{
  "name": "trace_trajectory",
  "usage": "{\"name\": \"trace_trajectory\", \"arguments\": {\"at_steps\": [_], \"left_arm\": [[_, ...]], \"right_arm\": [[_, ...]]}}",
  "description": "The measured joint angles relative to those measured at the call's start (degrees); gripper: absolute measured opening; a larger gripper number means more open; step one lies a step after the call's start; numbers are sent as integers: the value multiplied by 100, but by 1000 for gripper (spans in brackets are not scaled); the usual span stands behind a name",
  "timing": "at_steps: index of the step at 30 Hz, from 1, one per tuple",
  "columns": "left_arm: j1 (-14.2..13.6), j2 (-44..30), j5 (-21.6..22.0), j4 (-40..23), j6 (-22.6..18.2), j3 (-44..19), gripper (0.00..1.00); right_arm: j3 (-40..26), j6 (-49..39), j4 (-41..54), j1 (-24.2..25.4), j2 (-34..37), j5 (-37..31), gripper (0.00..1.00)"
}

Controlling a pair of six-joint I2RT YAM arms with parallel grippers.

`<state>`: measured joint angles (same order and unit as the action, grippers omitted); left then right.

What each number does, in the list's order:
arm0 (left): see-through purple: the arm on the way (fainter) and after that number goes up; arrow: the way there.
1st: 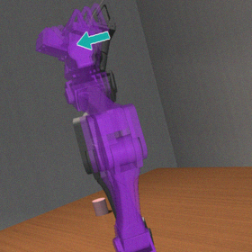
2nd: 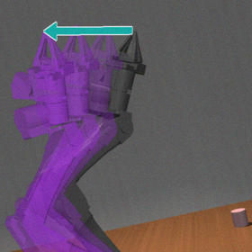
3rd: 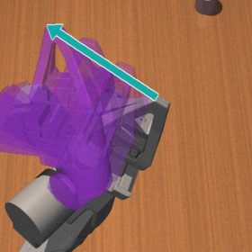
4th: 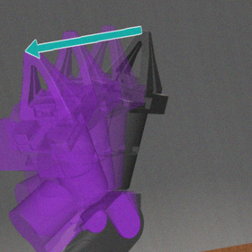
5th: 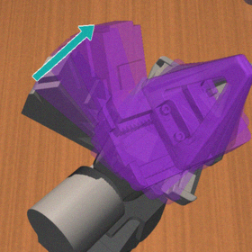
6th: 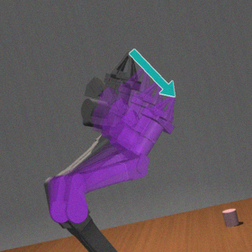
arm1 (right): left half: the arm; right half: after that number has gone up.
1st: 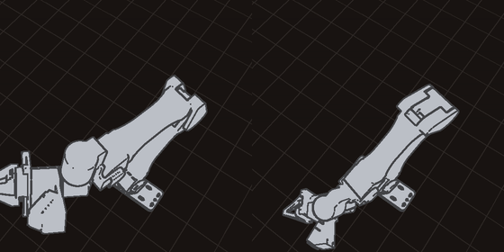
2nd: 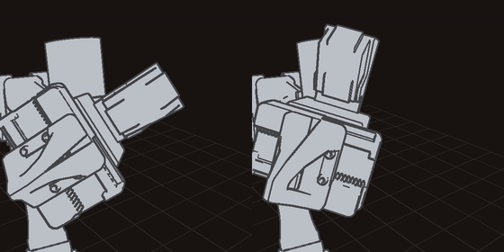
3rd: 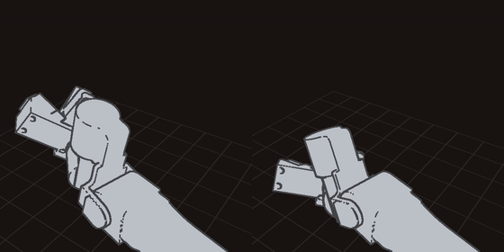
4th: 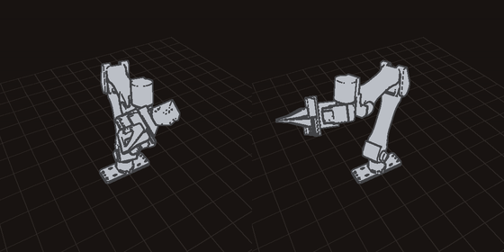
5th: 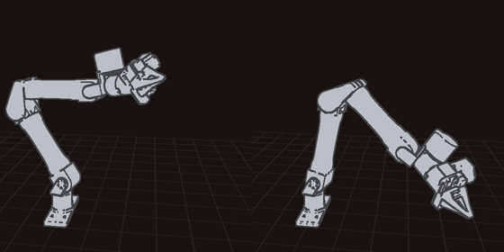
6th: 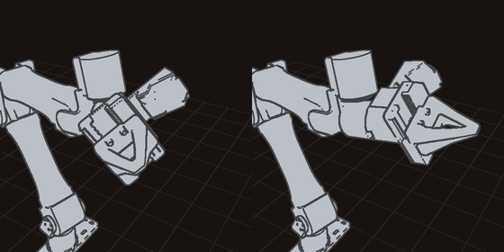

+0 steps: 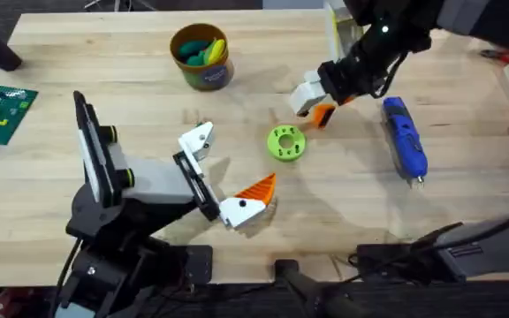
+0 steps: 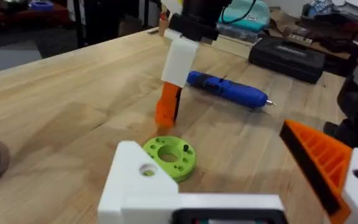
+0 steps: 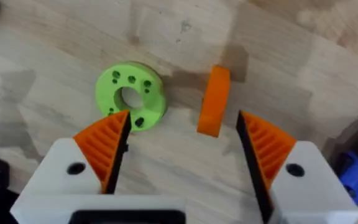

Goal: Pick up the gripper from the table and insert it into the empty holder that is missing its gripper. Then pick up a screw, insert it into the mounting hole, and use the screwdriver to tighten it. Finally, clean up the table by picking up the vegetable and placing it into the bucket.

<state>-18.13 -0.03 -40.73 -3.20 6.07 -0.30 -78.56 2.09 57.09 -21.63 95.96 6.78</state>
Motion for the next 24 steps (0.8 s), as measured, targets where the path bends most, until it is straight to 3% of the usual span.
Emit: {"name": "trace_trajectory", "arguments": {"at_steps": [5, 15, 24], "left_arm": [[0, 0, 0, 0, 0, 0, 989], [0, 0, 0, 0, 0, 0, 989], [0, 0, 0, -2, 0, 0, 989]], "right_arm": [[-2, 130, 12, 32, 0, 90, 981], [-5, 1338, 130, 302, 0, -117, 981], [-5, 1544, 141, 238, 113, -378, 981]]}}
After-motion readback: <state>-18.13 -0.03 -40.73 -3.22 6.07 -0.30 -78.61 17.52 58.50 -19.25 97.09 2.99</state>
